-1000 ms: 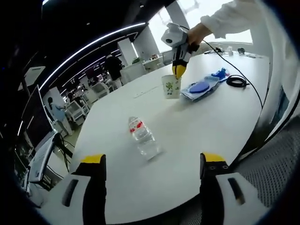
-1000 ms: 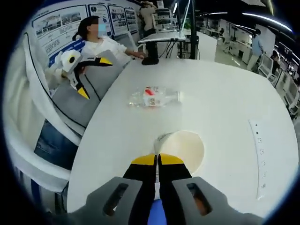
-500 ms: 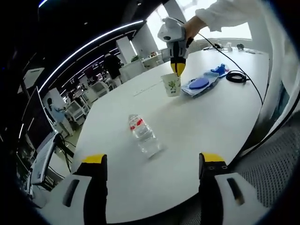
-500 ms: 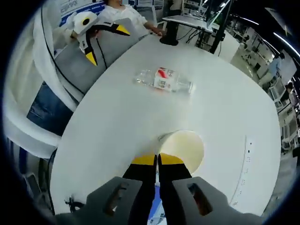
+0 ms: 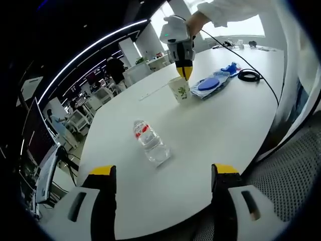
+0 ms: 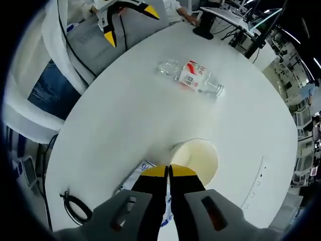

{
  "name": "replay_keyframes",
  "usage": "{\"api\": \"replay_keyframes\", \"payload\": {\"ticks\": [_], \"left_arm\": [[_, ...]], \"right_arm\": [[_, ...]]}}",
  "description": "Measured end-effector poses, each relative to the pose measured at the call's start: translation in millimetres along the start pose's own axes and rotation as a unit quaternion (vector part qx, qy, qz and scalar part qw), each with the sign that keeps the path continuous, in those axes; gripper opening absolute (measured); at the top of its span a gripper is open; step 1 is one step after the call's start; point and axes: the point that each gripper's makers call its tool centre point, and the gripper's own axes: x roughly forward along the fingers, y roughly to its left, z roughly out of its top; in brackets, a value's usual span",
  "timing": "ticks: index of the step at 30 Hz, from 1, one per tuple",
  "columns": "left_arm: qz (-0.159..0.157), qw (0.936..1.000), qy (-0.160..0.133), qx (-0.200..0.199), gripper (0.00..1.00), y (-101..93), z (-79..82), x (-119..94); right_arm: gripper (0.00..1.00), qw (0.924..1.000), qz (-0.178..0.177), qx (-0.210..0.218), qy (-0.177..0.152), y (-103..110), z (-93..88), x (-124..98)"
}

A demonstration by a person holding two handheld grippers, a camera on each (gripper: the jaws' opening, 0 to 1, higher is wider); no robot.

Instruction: Arrange the tabletop items into an orderly group along one side of the table until the central work area is clear of visible clutter.

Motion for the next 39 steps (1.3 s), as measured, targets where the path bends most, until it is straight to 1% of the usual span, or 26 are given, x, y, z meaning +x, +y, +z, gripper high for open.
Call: {"api": "replay_keyframes", "payload": {"ticks": [2, 4, 10, 13, 14, 16, 17, 20, 24, 28, 32, 34, 36, 37, 39], "left_arm": [[-0.001, 1.0, 0.001, 0.005, 0.79, -0.1, -0.8, 0], [-0.001, 0.9999, 0.004, 0.01, 0.78, -0.1, -2.2, 0], [-0.001, 0.9997, 0.009, 0.023, 0.78, -0.6, -4.7, 1], [0.006, 0.9991, 0.017, 0.039, 0.8, 1.6, -8.0, 1], [0.011, 0.9986, 0.022, 0.048, 0.81, 2.4, -8.6, 1], [0.017, 0.9983, 0.023, 0.051, 0.84, 5.7, -10.6, 3], [0.017, 0.9983, 0.022, 0.05, 0.83, 6.2, -10.8, 3], [0.017, 0.9983, 0.027, 0.05, 0.83, 5.3, -10.5, 2], [0.024, 0.9968, 0.038, 0.066, 0.84, 7.1, -13.4, 1], [0.024, 0.9969, 0.038, 0.064, 0.84, 7.1, -12.2, 1], [0.026, 0.997, 0.036, 0.063, 0.84, 7.4, -10.8, 0], [0.026, 0.9969, 0.037, 0.064, 0.83, 7.6, -10.8, -1], [0.028, 0.9969, 0.038, 0.063, 0.83, 8.0, -11.4, -1], [0.029, 0.997, 0.037, 0.062, 0.83, 8.3, -10.9, -1], [0.032, 0.9969, 0.038, 0.061, 0.83, 9.4, -11.2, -2]], "right_arm": [[0.0, 1.0, 0.0, 0.003, 0.003, 1, -0.7, 1], [0.0, 1.0, 0.001, -0.008, 0.005, 2, -0.1, 1], [0.0, 1.0, 0.006, -0.007, 0.004, 3, 1.8, 3], [0.0, 0.9999, 0.005, 0.004, 0.01, 3, -0.6, 8], [0.0, 0.9999, 0.003, 0.002, 0.014, 3, -1.9, 9], [0.0, 0.9999, 0.0, -0.003, 0.017, 3, -3.7, 11], [0.0, 0.9999, -0.001, 0.001, 0.016, 2, -4.0, 11], [0.0, 0.9993, -0.002, 0.037, 0.005, 3, -1.4, 12], [0.0, 0.9993, -0.007, 0.036, 0.004, 2, -0.6, 12], [0.0, 0.9989, -0.003, 0.046, 0.0, 3, 0.5, 13], [0.0, 0.9978, -0.003, 0.066, -0.005, 3, 1.7, 14], [0.0, 0.9953, -0.004, 0.097, -0.006, 3, 2.7, 14], [0.0, 0.9939, -0.002, 0.109, -0.018, 3, 6.2, 15], [0.0, 0.993, 0.001, 0.117, -0.015, 4, 5.4, 15], [0.0, 0.9926, 0.0, 0.12, -0.015, 3, 4.9, 15]]}}
